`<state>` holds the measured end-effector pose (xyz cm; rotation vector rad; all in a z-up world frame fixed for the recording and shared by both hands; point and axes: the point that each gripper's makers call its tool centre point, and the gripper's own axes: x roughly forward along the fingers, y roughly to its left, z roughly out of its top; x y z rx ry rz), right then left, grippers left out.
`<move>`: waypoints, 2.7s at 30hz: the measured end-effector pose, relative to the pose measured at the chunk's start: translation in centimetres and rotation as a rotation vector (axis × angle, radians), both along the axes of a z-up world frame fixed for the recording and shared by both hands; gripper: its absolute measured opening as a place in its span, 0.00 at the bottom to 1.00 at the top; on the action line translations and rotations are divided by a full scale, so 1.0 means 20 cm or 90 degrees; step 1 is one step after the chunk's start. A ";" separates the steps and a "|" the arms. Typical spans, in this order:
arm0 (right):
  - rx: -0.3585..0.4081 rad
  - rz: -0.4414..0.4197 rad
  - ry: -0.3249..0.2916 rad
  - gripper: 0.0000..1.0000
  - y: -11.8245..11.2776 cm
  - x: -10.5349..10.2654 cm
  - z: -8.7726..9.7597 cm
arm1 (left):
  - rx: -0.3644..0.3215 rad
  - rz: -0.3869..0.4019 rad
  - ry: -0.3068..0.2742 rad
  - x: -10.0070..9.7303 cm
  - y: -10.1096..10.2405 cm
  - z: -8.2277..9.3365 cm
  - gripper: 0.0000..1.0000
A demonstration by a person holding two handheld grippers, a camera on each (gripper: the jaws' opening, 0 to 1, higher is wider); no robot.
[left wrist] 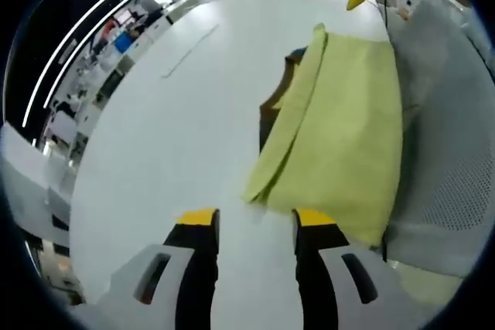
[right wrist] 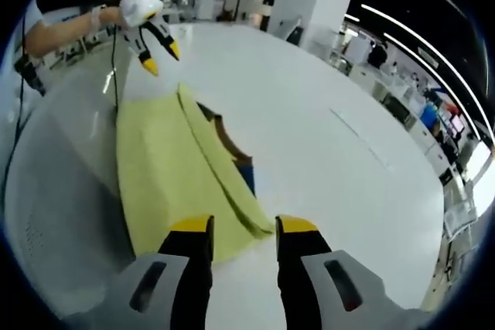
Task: Fold the garment on the visible template until the final outline fits inside the template.
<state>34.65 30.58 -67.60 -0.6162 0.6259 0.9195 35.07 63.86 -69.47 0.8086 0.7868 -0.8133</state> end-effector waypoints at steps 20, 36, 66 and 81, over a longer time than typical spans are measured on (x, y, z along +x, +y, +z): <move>-0.045 0.036 0.001 0.25 0.03 0.03 -0.11 | 0.025 -0.052 -0.010 0.05 -0.01 -0.11 0.30; -0.056 0.045 0.005 0.22 0.03 0.07 -0.17 | 0.025 -0.068 -0.028 0.10 -0.05 -0.14 0.26; -0.098 0.060 0.005 0.16 -0.01 0.10 -0.26 | 0.061 -0.116 -0.029 0.11 -0.07 -0.24 0.13; -0.133 0.067 0.000 0.14 -0.05 0.15 -0.32 | 0.080 -0.120 -0.047 0.15 -0.04 -0.25 0.09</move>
